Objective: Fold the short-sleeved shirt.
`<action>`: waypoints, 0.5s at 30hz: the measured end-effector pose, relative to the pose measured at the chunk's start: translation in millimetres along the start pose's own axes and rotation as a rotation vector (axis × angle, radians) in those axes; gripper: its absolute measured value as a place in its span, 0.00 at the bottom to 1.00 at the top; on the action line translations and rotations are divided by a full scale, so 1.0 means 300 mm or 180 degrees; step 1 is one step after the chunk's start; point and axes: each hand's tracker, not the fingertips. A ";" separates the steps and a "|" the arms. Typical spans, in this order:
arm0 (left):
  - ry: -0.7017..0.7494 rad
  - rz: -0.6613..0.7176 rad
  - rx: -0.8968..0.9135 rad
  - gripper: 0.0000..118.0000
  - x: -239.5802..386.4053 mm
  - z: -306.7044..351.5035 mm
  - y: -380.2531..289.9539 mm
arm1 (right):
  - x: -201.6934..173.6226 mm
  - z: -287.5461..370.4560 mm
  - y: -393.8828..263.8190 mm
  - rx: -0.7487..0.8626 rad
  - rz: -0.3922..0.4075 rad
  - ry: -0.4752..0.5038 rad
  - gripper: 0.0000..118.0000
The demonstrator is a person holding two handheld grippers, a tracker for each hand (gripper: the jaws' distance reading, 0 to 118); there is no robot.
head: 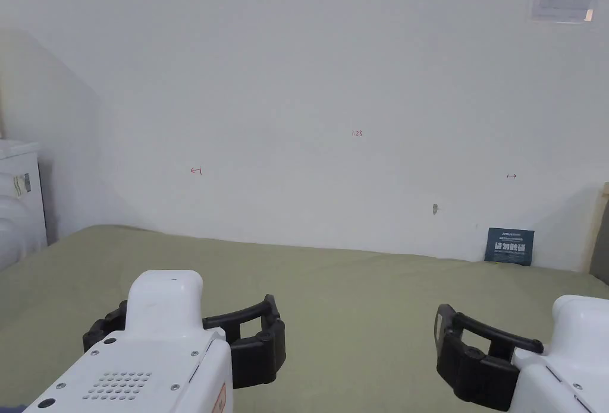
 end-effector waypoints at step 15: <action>-0.0029 0.0060 -0.0051 0.98 -0.008 -0.019 -0.006 | -0.002 -0.033 0.025 -0.0115 -0.0069 -0.0105 0.99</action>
